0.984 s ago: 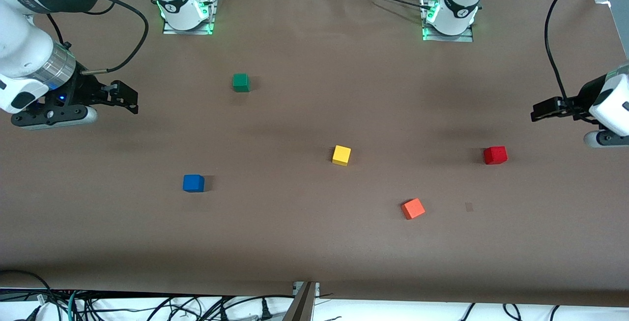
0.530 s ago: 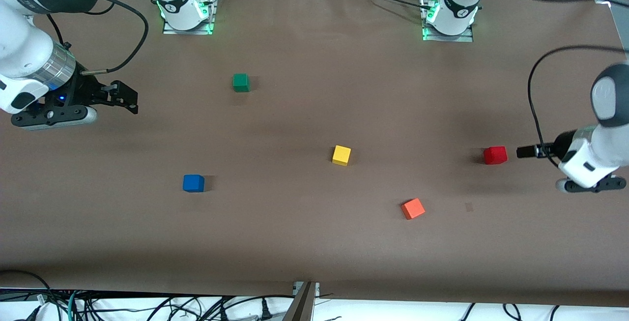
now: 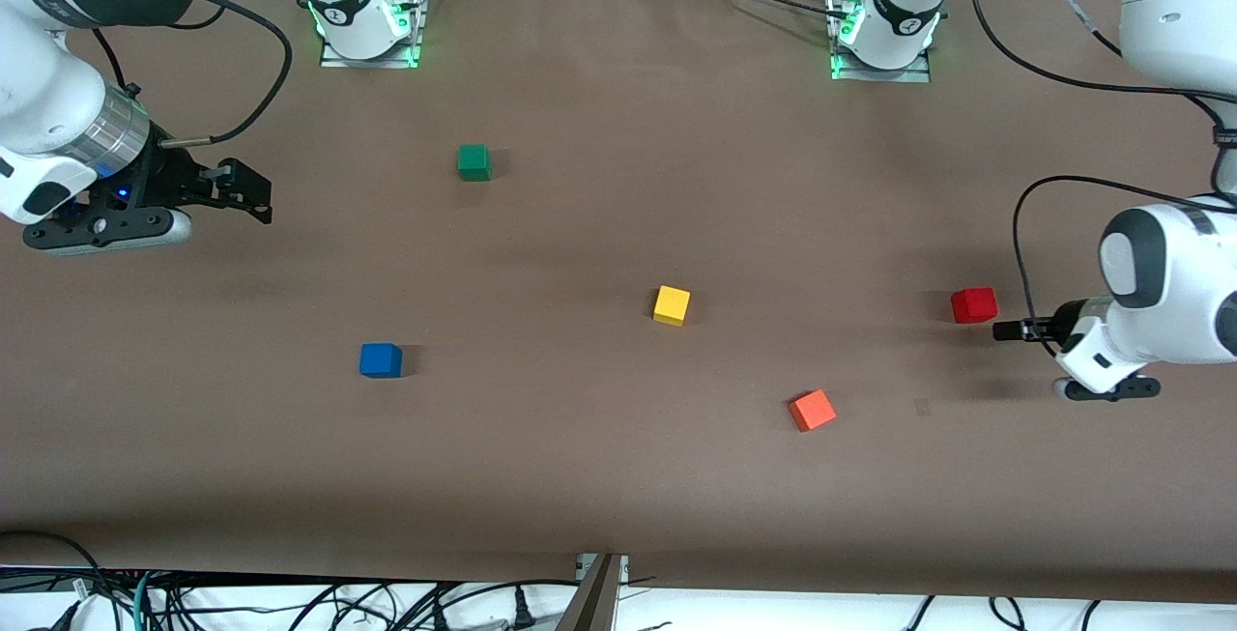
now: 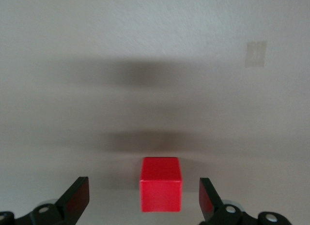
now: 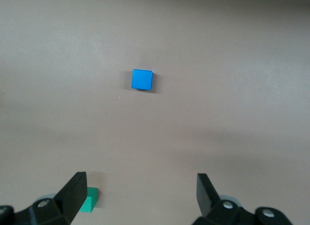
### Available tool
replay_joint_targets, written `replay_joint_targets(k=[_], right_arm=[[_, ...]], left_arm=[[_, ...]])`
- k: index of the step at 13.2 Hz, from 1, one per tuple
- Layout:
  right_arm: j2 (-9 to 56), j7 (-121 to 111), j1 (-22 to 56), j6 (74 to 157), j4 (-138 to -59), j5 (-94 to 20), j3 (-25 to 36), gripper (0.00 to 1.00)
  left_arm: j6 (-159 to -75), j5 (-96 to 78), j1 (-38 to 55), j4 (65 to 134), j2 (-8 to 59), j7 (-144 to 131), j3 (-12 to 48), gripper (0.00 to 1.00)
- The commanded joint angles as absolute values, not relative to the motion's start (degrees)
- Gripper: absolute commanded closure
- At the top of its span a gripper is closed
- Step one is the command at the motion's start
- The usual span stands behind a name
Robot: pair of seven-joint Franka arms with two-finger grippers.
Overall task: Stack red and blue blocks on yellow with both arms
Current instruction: 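Grasp the red cube with the left gripper while the right gripper reaches the blue cube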
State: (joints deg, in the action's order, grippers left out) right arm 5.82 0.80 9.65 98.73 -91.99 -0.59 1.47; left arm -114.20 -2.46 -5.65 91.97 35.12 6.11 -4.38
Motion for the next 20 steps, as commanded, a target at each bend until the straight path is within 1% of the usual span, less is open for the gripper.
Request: replay_joint_targets(k=[1, 5, 8, 9, 10, 11, 12, 14, 15, 16, 17, 19, 20], right_arm=[[6.15, 0.79, 8.79, 97.73, -90.97, -1.67, 0.88, 0.01], [6.15, 0.7, 8.88, 97.82, -90.88, -1.58, 0.88, 0.0], [6.15, 0.97, 9.4, 98.52, -90.44, -1.93, 0.62, 0.0], [6.24, 0.88, 9.4, 98.53, -90.35, -1.76, 0.53, 0.0], [6.59, 0.18, 9.32, 100.18, -90.44, -1.93, 0.44, 0.0], [10.68, -0.52, 9.32, 103.59, -90.35, -1.85, 0.44, 0.0], [12.2, -0.18, 9.4, 103.54, -90.44, -1.58, 0.53, 0.0], [16.67, -0.35, 8.79, 104.49, -90.09, -1.32, 0.7, 0.0], [20.61, -0.7, 8.7, 105.11, -89.91, -1.58, 0.7, 0.0], [22.66, -0.62, 8.96, 105.9, -89.91, -1.93, 0.7, 0.0], [23.02, -0.7, 9.23, 108.17, -89.91, -1.76, 0.7, 0.0], [26.52, -0.62, 9.4, 111.87, -89.3, -1.76, 0.35, 0.01], [29.41, -0.44, 9.58, 114.06, -87.47, -1.84, 0.35, 0.0]], left_arm=[[-119.07, -4.13, -5.45, 98.33, 32.7, 7.29, -4.48, 0.0], [-124.27, -4.13, -5.45, 105.72, 30.42, 7.38, -3.7, 0.0], [-126.12, -4.13, -5.45, 109.33, 29.45, 7.47, -3.52, 0.0], [-126.04, -4.13, -5.45, 109.68, 29.27, 7.38, -3.52, 0.02], [-126.04, -4.13, -5.45, 109.86, 29.18, 7.47, -3.52, 0.26], [-126.04, -4.13, -5.45, 109.86, 29.27, 8.25, -3.52, 0.52], [-126.04, -4.13, -5.45, 109.86, 29.27, 8.52, -3.52, 0.71], [-125.6, -4.13, -5.45, 109.51, 29.18, 8.53, -3.52, 0.99], [-125.16, -4.13, -5.36, 108.9, 28.4, 8.44, -3.43, 1.0], [-125.07, -4.22, -4.67, 108.46, 27.34, 8.18, -3.08, 1.0], [-124.46, -4.22, -4.66, 107.41, 26.46, 7.74, -1.68, 1.0], [-120.43, -4.22, -4.57, 102.6, 25.58, 5.99, 2.27, 1.0], [-116.93, -4.22, -4.4, 98.74, 25.58, 3.19, 4.98, 1.0]])
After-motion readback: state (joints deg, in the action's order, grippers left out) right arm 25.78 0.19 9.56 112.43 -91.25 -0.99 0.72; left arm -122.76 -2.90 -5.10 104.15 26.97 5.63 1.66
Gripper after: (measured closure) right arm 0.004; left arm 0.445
